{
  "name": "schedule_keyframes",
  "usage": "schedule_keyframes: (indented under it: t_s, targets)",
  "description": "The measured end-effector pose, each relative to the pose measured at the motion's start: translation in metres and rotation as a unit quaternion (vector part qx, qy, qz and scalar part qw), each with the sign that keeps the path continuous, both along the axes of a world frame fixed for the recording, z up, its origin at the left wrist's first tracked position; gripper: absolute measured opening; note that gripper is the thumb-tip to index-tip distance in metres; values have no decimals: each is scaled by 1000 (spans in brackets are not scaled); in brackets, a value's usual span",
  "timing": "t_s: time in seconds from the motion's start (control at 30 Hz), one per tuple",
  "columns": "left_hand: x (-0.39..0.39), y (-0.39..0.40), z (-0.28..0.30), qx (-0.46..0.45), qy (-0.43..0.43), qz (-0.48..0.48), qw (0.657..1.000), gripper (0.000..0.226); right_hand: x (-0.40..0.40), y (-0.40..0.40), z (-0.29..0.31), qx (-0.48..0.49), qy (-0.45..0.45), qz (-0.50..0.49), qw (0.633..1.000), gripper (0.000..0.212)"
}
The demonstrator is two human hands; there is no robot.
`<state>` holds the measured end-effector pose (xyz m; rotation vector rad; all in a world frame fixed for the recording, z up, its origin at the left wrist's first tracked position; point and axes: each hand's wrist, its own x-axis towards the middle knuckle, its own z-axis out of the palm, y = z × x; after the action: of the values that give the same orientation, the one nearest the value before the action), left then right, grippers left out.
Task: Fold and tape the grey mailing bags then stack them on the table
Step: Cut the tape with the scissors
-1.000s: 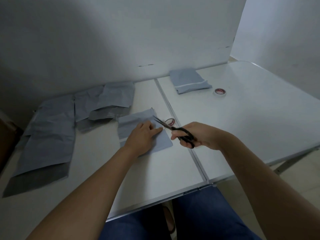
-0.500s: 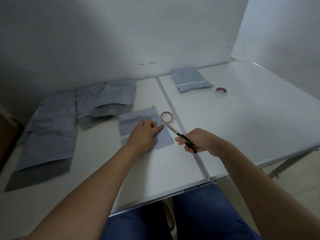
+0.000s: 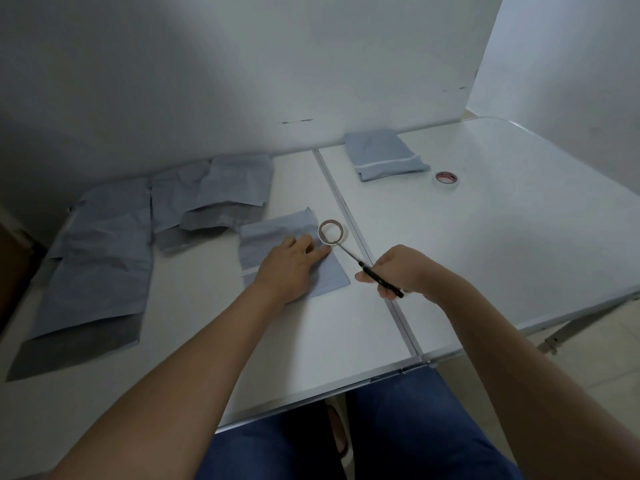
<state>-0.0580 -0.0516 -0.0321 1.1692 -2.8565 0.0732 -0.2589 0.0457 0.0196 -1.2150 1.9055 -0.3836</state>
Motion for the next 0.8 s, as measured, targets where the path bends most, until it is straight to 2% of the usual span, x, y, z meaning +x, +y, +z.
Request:
schedule_keyframes:
  t_s: [0.1,0.2,0.3,0.43,0.6,0.8]
  targets:
    - [-2,1,3,-12,-35,6,999,56,-12,3,4,-46,-1,-42,998,35]
    - [-2,4,3,-22,-48,8,999,56,-20,1,-1,-128,-47,-122,983,29]
    - [-3,5,3,-19,-46,11,999,58,-17,-15,-13,-183,-58,-154,969,35]
    - [-3,6,4,-22,-50,16,998,60,-7,-46,-25,-221,9,-138,965,43]
    - [-3,6,5,-19,-50,14,998,62,11,-78,-33,-262,55,-112,957,37]
    - [-2,8,7,-13,-44,9,999,62,16,-86,-37,-253,160,-56,952,31]
